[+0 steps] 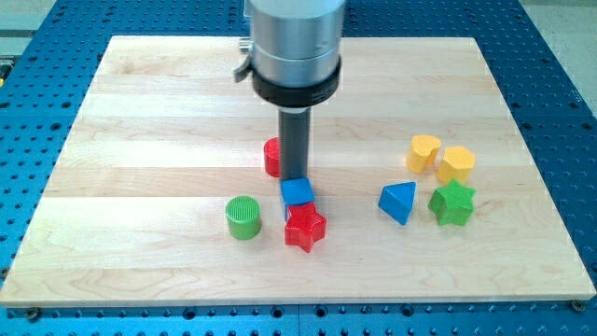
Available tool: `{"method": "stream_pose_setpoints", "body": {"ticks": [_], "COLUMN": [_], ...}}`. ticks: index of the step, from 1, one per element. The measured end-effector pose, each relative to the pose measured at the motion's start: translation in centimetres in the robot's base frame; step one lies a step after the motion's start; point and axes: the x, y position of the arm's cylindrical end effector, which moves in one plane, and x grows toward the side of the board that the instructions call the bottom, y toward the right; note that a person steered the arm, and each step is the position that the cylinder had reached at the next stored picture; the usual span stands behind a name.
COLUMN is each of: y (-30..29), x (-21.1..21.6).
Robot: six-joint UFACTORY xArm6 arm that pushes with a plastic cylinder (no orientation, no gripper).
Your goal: Move cube towards triangle
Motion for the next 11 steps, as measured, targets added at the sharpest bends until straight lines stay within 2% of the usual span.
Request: {"method": "stream_pose_setpoints", "body": {"ticks": [1,2,3,4,5,6,7,8,10,11], "y": [-3.2,-6.0,-4.4,-4.1,-1.3,-0.1,-2.6,-0.3,-0.1,2.3], "x": [0.0,2.9,3.5,1.6,1.6,2.3,4.6,6.0,3.4,3.4]}}
